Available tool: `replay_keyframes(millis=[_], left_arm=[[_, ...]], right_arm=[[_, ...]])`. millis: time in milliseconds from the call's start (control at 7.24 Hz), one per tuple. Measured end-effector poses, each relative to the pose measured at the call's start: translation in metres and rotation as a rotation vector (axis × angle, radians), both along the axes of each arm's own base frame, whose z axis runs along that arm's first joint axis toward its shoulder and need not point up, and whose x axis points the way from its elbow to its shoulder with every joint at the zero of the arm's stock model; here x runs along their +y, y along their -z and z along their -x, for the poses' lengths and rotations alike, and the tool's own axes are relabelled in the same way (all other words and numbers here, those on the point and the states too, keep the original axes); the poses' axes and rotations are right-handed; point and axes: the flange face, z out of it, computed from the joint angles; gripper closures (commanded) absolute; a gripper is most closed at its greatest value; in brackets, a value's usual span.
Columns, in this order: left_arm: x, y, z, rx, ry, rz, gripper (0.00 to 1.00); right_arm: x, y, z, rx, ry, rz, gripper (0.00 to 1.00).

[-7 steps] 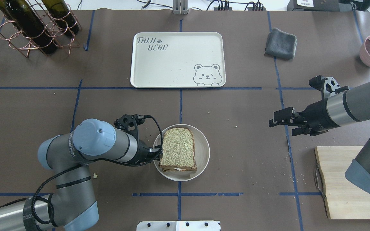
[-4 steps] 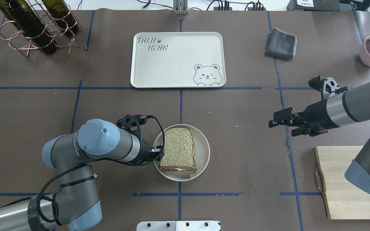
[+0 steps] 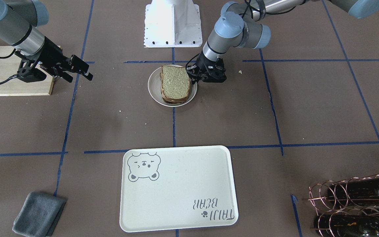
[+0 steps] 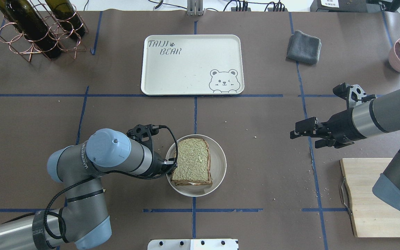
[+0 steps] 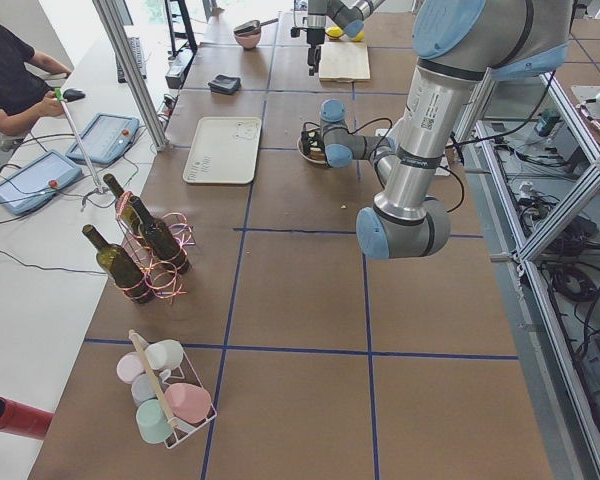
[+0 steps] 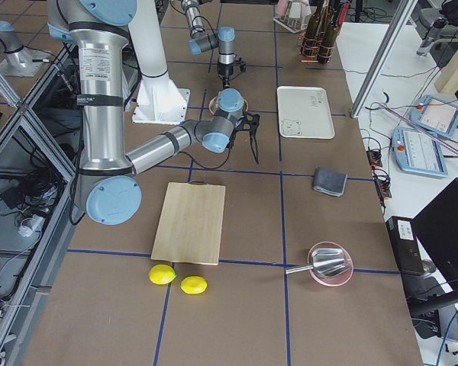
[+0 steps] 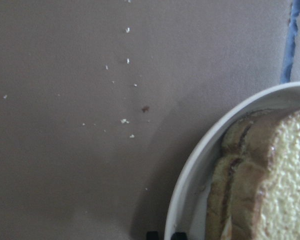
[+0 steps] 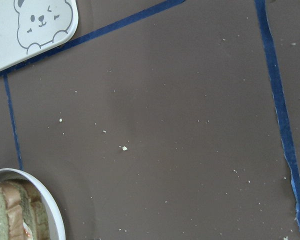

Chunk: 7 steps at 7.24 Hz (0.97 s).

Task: Make sandwich and place on tray
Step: 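Grasp the rim of the white plate with the left gripper, then lift the plate with the left gripper and carry it onto the tray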

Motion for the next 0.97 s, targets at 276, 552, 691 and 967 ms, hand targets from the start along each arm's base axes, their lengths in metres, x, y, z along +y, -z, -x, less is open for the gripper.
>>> replay_keyframes(millis=[276, 552, 691, 967], left_arm=[[0.001, 0.005, 0.002, 0.018, 0.014, 0.024, 1.0], [0.001, 0.018, 0.009, 0.104, 0.08, 0.135, 1.0], [0.001, 0.023, 0.013, 0.149, 0.119, 0.215, 1.0], [-0.013, 0.037, 0.023, 0.209, 0.205, 0.354, 1.0]], right_arm=[[0.0, 0.0, 0.0, -0.001, 0.0, -0.001, 0.0], [0.0, 0.001, -0.001, -0.002, -0.001, -0.001, 0.0], [0.0, 0.001, -0.002, -0.002, -0.002, -0.001, 0.0], [0.0, 0.002, -0.004, -0.004, -0.004, -0.002, 0.0]])
